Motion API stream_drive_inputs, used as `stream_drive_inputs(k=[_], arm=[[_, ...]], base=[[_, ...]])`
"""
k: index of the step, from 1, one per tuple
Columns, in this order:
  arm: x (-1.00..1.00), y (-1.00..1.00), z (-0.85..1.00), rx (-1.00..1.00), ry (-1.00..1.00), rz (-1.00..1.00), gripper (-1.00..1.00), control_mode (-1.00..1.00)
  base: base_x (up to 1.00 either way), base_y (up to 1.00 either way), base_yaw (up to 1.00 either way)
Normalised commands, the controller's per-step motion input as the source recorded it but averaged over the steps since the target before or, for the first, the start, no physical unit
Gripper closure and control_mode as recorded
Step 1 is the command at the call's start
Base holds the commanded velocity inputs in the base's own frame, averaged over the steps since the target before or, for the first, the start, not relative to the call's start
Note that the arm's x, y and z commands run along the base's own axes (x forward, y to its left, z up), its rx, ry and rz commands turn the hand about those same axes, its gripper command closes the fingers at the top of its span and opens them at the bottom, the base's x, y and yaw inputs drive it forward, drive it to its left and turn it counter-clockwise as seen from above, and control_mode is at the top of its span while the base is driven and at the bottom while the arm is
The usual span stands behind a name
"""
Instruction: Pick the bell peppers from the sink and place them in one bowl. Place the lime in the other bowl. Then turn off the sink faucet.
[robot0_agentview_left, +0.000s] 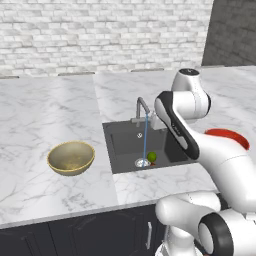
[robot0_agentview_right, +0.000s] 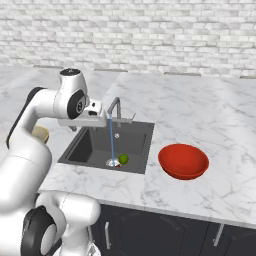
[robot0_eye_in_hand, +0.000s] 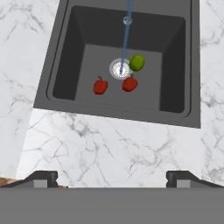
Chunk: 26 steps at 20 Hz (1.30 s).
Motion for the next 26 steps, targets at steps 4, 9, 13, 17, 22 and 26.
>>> stream_drive_inputs(k=[4,9,13,17,22,26], arm=[[0.0,0.0,-0.33,0.0,0.0,0.0,-1.0,-1.0],[0.0,0.0,-0.29,0.0,0.0,-0.01,-1.0,-1.0],[0.0,0.0,-0.34,0.0,-0.02,0.0,-1.0,-1.0],[0.0,-0.03,-0.42,0.0,-0.12,-0.01,-1.0,-1.0],[0.12,-0.07,-0.23,0.04,-0.01,-0.04,-1.0,-1.0],[0.16,-0.19,-0.07,0.05,0.0,-0.05,-1.0,-1.0]], base=[[0.0,0.0,0.0],[0.0,0.0,0.0],[0.0,0.0,0.0],[0.0,0.0,0.0],[0.0,0.0,0.0],[0.0,0.0,0.0]])
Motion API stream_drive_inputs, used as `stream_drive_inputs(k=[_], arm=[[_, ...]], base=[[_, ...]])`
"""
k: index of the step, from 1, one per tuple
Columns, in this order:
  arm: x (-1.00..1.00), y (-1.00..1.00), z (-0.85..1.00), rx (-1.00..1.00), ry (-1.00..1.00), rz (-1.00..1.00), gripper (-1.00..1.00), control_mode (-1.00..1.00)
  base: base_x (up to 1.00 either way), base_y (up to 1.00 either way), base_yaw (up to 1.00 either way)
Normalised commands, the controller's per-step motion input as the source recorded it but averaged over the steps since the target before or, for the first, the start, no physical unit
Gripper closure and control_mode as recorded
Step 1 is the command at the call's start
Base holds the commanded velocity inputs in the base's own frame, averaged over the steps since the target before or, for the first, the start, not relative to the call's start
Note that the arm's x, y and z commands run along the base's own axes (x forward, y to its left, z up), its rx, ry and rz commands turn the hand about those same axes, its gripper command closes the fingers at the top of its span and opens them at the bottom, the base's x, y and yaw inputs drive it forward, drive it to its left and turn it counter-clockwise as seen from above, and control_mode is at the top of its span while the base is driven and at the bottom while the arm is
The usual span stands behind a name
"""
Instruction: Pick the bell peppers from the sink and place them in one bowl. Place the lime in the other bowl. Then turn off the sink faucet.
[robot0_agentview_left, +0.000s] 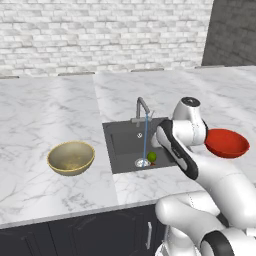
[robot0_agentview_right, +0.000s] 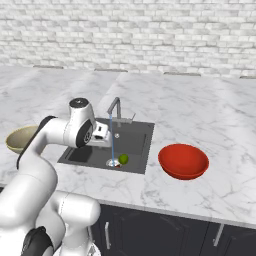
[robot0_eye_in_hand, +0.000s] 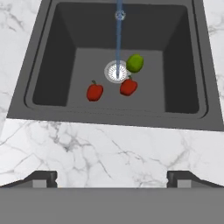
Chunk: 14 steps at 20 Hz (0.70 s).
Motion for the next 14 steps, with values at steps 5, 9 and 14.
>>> stream_drive_inputs(k=[5,9,14], arm=[[0.21,-0.21,0.0,0.04,0.01,-0.06,-1.0,-1.0],[0.25,-0.06,0.0,0.0,0.06,-0.08,-1.0,-1.0],[0.23,-0.07,0.0,0.0,0.12,-0.05,-1.0,-1.0]], base=[[0.0,0.0,0.0],[0.0,0.0,0.0],[0.0,0.0,0.0]])
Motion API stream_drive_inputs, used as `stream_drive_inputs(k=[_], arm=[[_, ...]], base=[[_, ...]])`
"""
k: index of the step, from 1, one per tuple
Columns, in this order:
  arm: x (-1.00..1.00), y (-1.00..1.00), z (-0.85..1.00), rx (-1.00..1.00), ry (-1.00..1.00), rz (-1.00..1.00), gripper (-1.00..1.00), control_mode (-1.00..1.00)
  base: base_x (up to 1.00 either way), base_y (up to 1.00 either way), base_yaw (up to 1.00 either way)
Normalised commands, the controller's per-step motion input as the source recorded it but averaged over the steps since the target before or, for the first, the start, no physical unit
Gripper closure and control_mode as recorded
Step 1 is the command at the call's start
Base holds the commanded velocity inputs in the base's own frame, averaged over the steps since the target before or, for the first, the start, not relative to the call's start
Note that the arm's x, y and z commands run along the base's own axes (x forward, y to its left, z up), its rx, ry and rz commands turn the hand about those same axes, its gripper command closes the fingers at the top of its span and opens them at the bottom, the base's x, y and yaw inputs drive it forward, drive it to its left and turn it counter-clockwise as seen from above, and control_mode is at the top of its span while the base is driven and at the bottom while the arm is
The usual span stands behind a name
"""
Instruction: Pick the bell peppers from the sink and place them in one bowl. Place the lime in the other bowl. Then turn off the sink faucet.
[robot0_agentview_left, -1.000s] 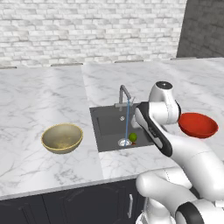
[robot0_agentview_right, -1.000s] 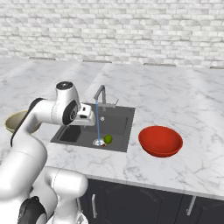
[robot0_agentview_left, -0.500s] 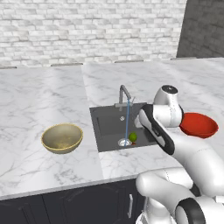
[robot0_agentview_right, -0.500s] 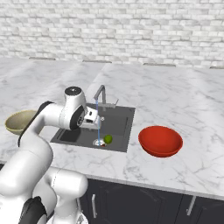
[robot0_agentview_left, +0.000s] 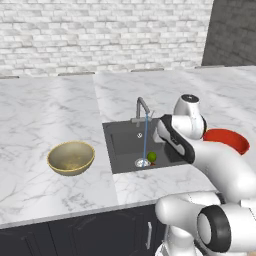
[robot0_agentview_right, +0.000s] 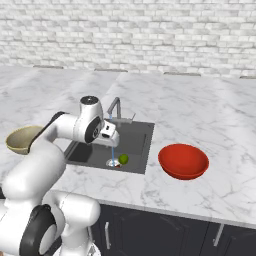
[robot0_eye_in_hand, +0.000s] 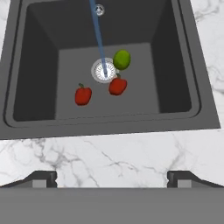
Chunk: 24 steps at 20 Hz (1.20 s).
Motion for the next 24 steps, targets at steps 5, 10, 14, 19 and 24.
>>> stream_drive_inputs(k=[5,10,14,19,24], arm=[[0.29,0.0,-0.12,0.0,0.09,-0.04,-1.0,-1.0],[0.25,0.0,-0.32,0.0,0.0,-0.02,-1.0,-1.0],[0.19,0.0,-0.39,0.0,0.0,-0.01,-1.0,-1.0],[0.2,0.0,-0.29,0.0,0.0,-0.01,-1.0,-1.0],[0.12,0.0,-0.19,0.0,0.0,0.0,-1.0,-1.0]], base=[[0.0,0.0,0.0],[0.0,0.0,0.0],[0.0,0.0,0.0],[0.0,0.0,0.0],[0.0,0.0,0.0]])
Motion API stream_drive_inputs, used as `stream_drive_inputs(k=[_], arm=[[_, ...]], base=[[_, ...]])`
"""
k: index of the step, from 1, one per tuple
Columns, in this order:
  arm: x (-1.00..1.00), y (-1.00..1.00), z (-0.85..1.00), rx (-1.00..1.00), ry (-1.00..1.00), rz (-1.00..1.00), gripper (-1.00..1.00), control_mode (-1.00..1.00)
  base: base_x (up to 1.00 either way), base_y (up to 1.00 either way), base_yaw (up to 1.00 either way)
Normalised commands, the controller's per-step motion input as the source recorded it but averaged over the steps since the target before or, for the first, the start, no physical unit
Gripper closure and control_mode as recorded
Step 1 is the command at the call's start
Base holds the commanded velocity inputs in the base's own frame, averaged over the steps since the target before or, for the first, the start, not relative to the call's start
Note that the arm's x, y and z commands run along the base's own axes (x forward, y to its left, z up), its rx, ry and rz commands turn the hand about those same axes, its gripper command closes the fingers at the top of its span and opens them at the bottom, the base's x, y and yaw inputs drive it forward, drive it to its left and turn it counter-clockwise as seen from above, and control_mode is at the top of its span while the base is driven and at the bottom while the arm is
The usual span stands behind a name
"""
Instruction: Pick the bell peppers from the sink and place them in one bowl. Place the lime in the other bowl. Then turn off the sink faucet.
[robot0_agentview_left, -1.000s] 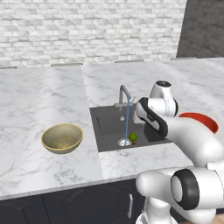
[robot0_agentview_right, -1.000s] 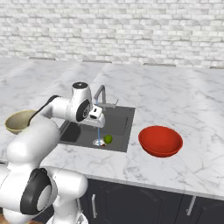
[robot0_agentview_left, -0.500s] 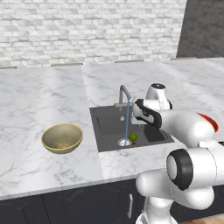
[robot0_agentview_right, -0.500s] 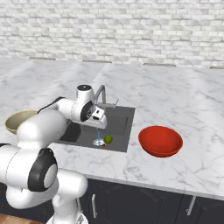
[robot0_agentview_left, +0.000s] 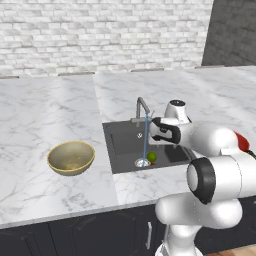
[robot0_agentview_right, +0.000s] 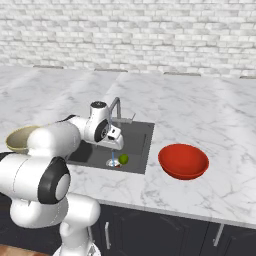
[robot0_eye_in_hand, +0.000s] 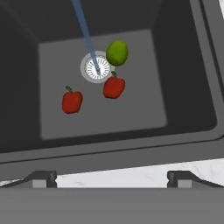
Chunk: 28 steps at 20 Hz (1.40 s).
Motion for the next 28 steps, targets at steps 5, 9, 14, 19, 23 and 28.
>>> stream_drive_inputs(k=[5,9,14,19,23,28], arm=[[0.09,0.0,-0.21,0.0,0.0,-0.02,-1.0,-1.0],[0.1,0.0,-0.11,0.0,0.0,-0.02,-1.0,-1.0],[0.15,0.0,-0.14,0.0,0.0,-0.02,-1.0,-1.0],[0.16,0.0,-0.19,0.0,0.0,-0.02,-1.0,-1.0],[0.16,0.0,-0.22,0.0,0.0,-0.02,-1.0,-1.0],[0.23,-0.04,-0.21,0.0,-0.01,-0.03,-1.0,-1.0]], base=[[0.0,0.0,0.0],[0.0,0.0,0.0],[0.0,0.0,0.0],[0.0,0.0,0.0],[0.0,0.0,0.0],[0.0,0.0,0.0]])
